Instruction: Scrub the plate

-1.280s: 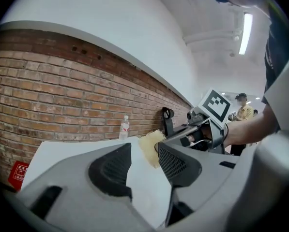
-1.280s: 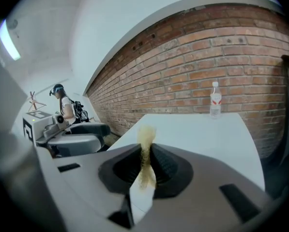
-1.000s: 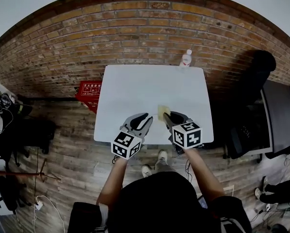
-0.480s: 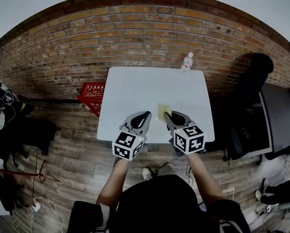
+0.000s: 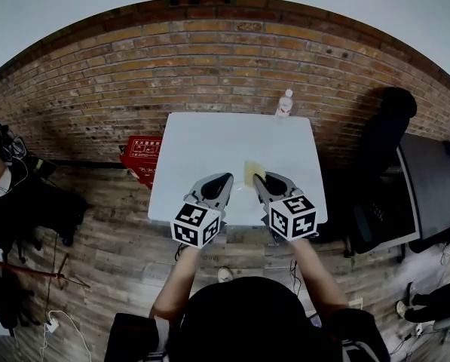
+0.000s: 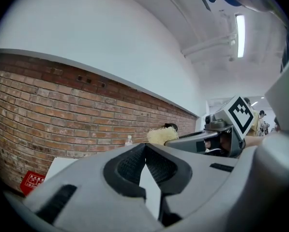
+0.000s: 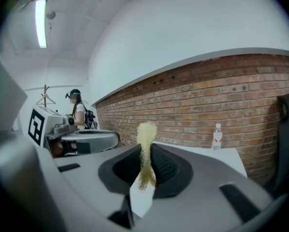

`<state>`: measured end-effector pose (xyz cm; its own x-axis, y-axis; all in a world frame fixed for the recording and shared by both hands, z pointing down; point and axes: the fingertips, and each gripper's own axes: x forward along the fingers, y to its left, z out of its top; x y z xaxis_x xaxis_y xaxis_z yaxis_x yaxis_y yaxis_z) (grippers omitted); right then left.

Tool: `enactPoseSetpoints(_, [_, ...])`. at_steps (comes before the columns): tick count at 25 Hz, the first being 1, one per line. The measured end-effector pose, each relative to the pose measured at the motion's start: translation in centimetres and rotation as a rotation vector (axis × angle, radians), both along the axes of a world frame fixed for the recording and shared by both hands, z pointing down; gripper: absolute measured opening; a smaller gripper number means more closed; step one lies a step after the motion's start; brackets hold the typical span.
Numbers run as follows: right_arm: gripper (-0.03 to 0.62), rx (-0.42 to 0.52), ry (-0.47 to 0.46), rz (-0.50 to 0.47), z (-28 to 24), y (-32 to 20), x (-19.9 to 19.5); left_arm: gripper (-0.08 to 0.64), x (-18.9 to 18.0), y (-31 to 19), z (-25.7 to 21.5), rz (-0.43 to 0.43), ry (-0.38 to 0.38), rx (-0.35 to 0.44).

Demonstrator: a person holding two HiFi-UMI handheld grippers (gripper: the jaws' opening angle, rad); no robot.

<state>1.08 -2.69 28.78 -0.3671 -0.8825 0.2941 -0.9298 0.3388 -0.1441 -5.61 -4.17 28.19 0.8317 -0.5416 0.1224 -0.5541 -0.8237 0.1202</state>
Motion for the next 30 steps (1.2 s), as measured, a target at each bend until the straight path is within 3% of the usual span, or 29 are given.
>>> enactPoseSetpoints(14, [0.046, 0.054, 0.005, -0.034, -2.3, 6.2, 2.1, 0.020, 3.3, 6.8, -2.3, -0.010, 0.019, 0.039])
enactPoseSetpoints(30, [0.046, 0.102, -0.029, -0.042, -3.2, 13.1, 2.3, 0.020, 4.0, 14.3, -3.5, -0.042, -0.027, 0.096])
